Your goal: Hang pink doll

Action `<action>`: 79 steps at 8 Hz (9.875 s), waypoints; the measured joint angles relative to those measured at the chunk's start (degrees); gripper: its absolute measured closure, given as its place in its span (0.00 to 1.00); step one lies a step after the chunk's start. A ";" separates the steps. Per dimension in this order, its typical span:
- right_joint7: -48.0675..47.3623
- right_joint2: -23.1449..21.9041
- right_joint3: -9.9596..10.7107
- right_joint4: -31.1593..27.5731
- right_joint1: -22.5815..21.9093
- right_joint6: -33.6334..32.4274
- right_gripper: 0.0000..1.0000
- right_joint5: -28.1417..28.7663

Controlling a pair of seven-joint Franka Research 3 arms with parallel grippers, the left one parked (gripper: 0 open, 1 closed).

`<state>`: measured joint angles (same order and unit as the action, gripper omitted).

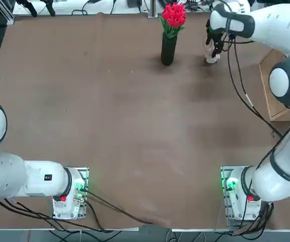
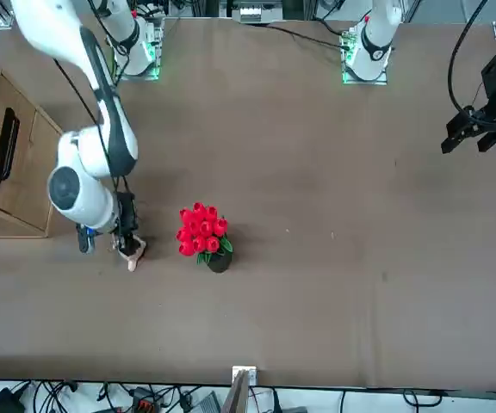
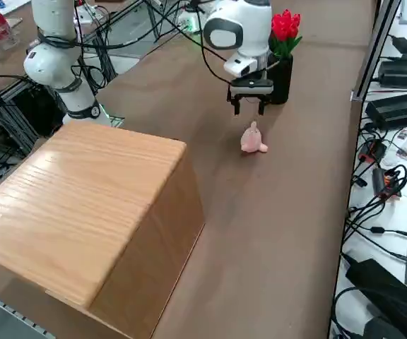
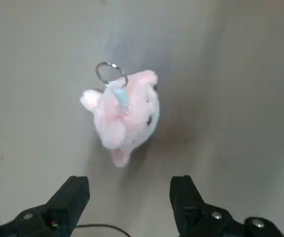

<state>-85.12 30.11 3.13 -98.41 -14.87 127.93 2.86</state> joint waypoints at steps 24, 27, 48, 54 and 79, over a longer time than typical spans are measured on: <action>-8.22 -5.83 15.89 10.50 2.42 -17.56 0.92 -4.97; -2.47 -8.71 15.99 11.34 4.31 -22.55 0.92 -0.49; 23.58 -16.04 16.14 -0.41 18.90 -22.84 0.94 17.04; 23.62 -15.63 15.65 -0.48 18.89 -22.37 0.94 17.05; 89.65 -33.26 -4.41 -0.06 15.44 -34.26 0.00 -3.86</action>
<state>4.53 -3.15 -1.29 -98.47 0.57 93.67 -0.99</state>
